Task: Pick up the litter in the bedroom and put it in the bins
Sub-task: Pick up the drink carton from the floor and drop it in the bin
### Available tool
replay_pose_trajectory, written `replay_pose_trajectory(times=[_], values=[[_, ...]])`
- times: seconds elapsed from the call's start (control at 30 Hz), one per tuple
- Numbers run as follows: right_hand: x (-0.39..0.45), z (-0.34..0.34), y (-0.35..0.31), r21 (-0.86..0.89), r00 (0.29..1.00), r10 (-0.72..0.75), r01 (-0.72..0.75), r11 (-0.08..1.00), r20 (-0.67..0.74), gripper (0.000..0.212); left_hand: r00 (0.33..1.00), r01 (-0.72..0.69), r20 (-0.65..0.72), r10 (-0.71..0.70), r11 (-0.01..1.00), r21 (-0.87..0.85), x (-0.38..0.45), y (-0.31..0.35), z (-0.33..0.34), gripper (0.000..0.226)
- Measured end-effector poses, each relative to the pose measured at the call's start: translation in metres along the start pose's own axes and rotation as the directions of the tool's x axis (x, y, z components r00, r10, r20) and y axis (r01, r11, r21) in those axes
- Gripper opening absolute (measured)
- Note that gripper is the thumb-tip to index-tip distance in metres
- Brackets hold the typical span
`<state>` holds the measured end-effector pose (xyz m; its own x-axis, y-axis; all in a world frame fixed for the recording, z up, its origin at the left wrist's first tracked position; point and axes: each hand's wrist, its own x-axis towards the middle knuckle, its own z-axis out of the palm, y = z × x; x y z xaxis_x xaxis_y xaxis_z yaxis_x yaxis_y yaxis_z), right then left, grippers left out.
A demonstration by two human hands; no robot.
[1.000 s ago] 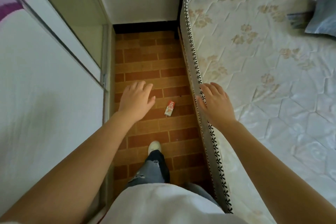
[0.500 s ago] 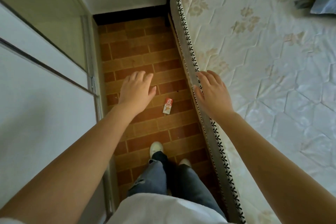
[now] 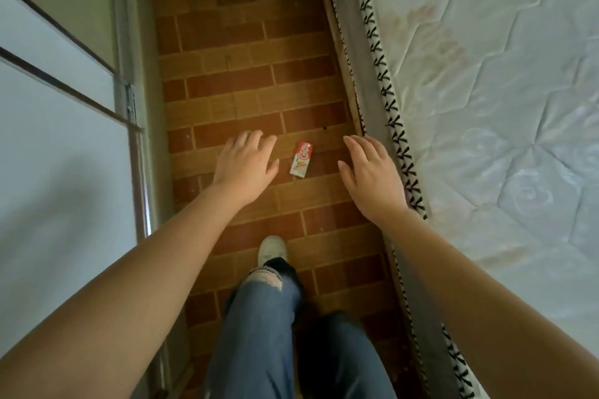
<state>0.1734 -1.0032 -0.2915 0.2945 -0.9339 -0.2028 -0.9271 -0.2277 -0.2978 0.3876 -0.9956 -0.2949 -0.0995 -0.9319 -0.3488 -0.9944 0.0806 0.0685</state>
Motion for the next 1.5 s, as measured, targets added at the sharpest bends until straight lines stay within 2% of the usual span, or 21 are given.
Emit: replay_pose_trajectory(times=[0.23,0.43,0.57,0.77,0.93,1.03,1.13,1.27,1.5], values=[[0.020,0.149,0.059,0.000,0.997,0.055,-0.056,0.998,0.049,0.048,0.997,0.074,0.033,-0.073,0.997,-0.023,0.057,0.000,0.154,0.054],[0.054,0.243,0.094,0.000,0.996,0.077,-0.077,0.997,0.040,0.049,0.997,0.073,0.028,-0.073,0.997,0.012,0.104,-0.006,0.244,0.058],[0.075,0.288,0.106,0.012,0.997,0.074,-0.075,0.997,0.018,0.049,0.999,0.047,0.021,-0.048,0.998,0.040,0.126,-0.012,0.293,0.057],[0.091,0.330,0.114,0.026,1.000,0.031,-0.031,0.999,0.002,0.049,0.998,0.059,0.001,-0.059,0.998,-0.013,0.145,-0.020,0.344,0.059],[0.101,0.357,0.115,0.080,0.998,0.044,-0.047,0.996,0.041,0.050,0.989,0.134,0.078,-0.127,0.987,-0.084,0.158,-0.030,0.379,0.060],[0.114,0.374,0.115,0.156,0.991,0.107,-0.118,0.981,0.076,0.051,0.967,0.184,0.209,-0.148,0.969,-0.165,0.169,-0.032,0.402,0.063],[0.128,0.393,0.115,0.207,0.976,0.164,-0.191,0.960,0.141,0.053,0.955,0.179,0.265,-0.132,0.970,-0.162,0.181,-0.032,0.423,0.068],[0.148,0.415,0.112,0.266,0.947,0.239,-0.292,0.919,0.213,0.056,0.942,0.142,0.318,-0.104,0.985,-0.098,0.191,-0.037,0.444,0.072],[0.178,0.433,0.103,0.433,0.859,0.425,-0.512,0.742,0.286,0.058,0.939,0.148,0.324,-0.119,0.987,-0.068,0.195,-0.036,0.454,0.075]])
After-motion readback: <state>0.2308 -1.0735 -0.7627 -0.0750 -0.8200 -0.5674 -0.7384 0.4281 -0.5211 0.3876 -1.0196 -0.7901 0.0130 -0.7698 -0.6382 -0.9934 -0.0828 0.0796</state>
